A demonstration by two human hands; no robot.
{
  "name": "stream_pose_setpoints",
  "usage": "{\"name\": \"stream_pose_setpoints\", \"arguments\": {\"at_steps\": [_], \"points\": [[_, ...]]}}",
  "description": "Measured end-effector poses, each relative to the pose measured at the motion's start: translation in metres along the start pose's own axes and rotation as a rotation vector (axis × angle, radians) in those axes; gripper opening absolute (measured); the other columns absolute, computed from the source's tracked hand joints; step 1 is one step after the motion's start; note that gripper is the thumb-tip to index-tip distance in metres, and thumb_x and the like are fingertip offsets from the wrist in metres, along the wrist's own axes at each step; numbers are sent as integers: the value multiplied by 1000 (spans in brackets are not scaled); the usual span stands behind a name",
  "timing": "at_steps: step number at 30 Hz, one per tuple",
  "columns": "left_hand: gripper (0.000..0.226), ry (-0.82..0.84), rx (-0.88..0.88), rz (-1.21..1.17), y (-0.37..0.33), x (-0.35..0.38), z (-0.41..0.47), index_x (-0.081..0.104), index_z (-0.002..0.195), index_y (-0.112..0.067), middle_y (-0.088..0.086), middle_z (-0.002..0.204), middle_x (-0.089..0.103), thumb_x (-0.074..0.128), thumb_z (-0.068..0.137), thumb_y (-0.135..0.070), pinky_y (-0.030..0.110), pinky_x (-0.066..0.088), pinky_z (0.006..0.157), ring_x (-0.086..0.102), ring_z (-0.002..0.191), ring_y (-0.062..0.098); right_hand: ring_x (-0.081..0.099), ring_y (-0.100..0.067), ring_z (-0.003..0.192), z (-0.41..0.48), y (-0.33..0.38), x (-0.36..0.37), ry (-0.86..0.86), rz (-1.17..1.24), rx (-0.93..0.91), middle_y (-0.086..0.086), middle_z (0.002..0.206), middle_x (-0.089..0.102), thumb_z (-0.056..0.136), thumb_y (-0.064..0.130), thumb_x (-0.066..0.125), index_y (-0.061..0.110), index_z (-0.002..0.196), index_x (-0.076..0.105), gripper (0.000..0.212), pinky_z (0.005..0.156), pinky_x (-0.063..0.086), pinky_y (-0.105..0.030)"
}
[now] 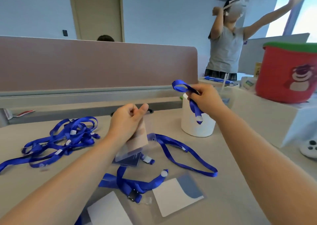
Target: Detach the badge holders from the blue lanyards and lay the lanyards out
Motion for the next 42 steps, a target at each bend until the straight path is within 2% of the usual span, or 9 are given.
{"name": "stream_pose_setpoints", "arguments": {"at_steps": [4, 9, 13, 15, 19, 23, 28, 35, 42], "points": [[36, -32, -4, -3, 9, 1, 4, 45, 64, -13, 2, 56, 47, 53, 87, -40, 32, 39, 58, 46, 58, 20, 44, -23, 73, 43, -11, -33, -178, -166, -5, -1, 66, 50, 94, 6, 40, 10, 92, 66, 27, 55, 31, -24], [18, 24, -10, 9, 17, 7, 3, 50, 77, -19, 0, 74, 57, 54, 89, -32, 22, 39, 49, 51, 63, 13, 48, -24, 80, 78, -26, -32, -226, -323, 3, -17, 97, 59, 97, 8, 37, 4, 114, 60, 29, 69, 32, -28], [12, 64, 12, -5, 15, 17, 4, 48, 80, -26, -5, 81, 55, 56, 88, -26, 19, 38, 48, 51, 70, 9, 56, -30, 101, 89, -41, -37, -282, -308, 25, -14, 115, 62, 95, 8, 40, 12, 121, 61, 33, 74, 35, -28], [10, 87, 12, -4, 17, 22, 3, 49, 82, -26, -5, 83, 57, 57, 88, -25, 18, 38, 48, 51, 71, 9, 57, -31, 101, 93, -52, -31, -212, -380, 72, -14, 114, 64, 94, 8, 43, 14, 120, 62, 32, 73, 35, -28], [12, 92, -8, -7, 23, 25, 4, 48, 81, -27, -6, 84, 56, 58, 88, -23, 19, 40, 52, 51, 75, 8, 57, -26, 104, 83, -76, 0, 182, -648, 209, -10, 124, 59, 89, 12, 58, 17, 130, 53, 41, 76, 42, -28], [14, 115, -10, 8, 24, 27, 3, 47, 80, -28, -7, 84, 55, 58, 88, -23, 20, 40, 51, 51, 75, 8, 55, -27, 113, 68, -59, -13, 18, -500, 183, -9, 129, 57, 89, 0, 52, 15, 126, 56, 40, 92, 46, -34], [12, 93, 28, 72, 16, 11, 9, 48, 82, -28, -8, 83, 53, 57, 88, -26, 20, 37, 50, 48, 72, 9, 58, -18, 92, 36, -22, 10, -137, -277, -23, -6, 106, 66, 92, 12, 49, 14, 106, 63, 19, 79, 47, -28], [12, -5, 77, 220, -5, -72, 28, 49, 90, -19, -10, 79, 48, 58, 88, -27, 22, 36, 53, 45, 69, 6, 55, -11, 79, 8, 48, 113, 36, -157, -246, -3, 97, 66, 91, 13, 50, 12, 104, 64, 19, 79, 53, -30], [13, -190, -64, 415, 80, -188, -17, 50, 81, -19, -12, 73, 50, 62, 85, -22, 25, 36, 60, 47, 71, 15, 60, -17, 81, -27, 124, 236, 359, -86, -446, -4, 95, 69, 88, 12, 54, 13, 99, 67, 18, 81, 51, -34]]}}
Point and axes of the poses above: each hand's wrist, its own z-axis towards the middle knuckle, its own x-axis out of the palm, y = z × x, the point moved 10 cm from there along z, towards the middle knuckle
